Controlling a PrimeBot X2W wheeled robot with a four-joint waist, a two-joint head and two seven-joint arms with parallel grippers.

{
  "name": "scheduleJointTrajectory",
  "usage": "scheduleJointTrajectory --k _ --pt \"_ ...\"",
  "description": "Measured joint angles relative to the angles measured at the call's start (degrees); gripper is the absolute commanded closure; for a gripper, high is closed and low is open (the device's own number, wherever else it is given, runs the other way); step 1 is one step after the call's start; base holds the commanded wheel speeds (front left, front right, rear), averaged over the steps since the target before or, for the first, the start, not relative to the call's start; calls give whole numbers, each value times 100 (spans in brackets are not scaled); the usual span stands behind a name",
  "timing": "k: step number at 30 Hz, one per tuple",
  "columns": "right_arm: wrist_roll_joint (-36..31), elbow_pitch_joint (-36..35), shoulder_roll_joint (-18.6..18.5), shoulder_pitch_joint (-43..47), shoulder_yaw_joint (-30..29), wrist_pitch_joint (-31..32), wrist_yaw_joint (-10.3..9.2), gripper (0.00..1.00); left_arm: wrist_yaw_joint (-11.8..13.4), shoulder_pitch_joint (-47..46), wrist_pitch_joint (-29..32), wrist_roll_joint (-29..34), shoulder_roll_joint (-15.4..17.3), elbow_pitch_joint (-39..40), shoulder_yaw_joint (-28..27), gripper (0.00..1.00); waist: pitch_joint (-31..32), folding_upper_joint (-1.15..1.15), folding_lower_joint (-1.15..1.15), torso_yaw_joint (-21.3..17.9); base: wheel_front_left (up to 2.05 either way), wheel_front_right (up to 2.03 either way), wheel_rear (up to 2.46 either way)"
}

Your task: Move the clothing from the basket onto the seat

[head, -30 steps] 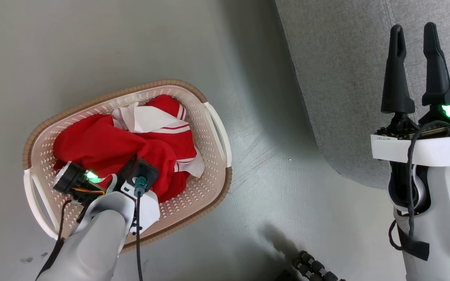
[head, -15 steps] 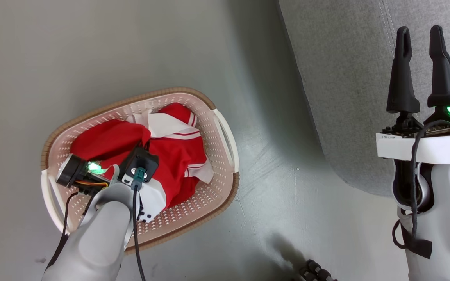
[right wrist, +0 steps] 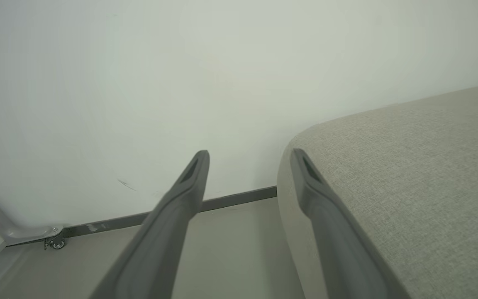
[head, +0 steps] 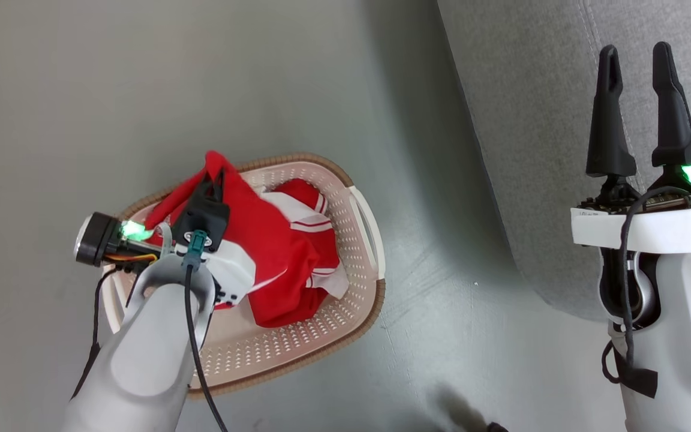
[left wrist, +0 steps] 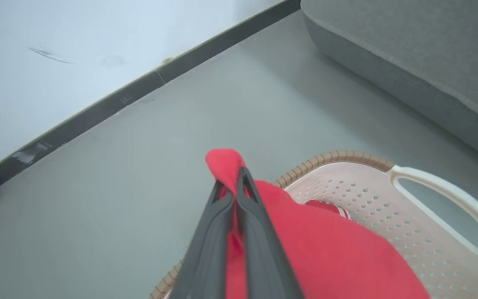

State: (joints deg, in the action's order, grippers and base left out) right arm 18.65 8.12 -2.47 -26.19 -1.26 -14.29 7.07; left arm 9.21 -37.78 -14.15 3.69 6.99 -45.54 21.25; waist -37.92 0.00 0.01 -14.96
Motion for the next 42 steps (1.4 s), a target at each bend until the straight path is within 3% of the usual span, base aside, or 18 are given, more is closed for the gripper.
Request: scheduleJointTrajectory --k 21,42 --pt "-491 238 -20 175 114 0 0 0 289 452 -43 -355 92 2584 -357 100 964 0 0 411 0 0 0" --pt "-661 475 -71 815 726 0 0 0 231 958 -49 -660 196 3650 -450 100 2180 0 0 776 0 0 0"
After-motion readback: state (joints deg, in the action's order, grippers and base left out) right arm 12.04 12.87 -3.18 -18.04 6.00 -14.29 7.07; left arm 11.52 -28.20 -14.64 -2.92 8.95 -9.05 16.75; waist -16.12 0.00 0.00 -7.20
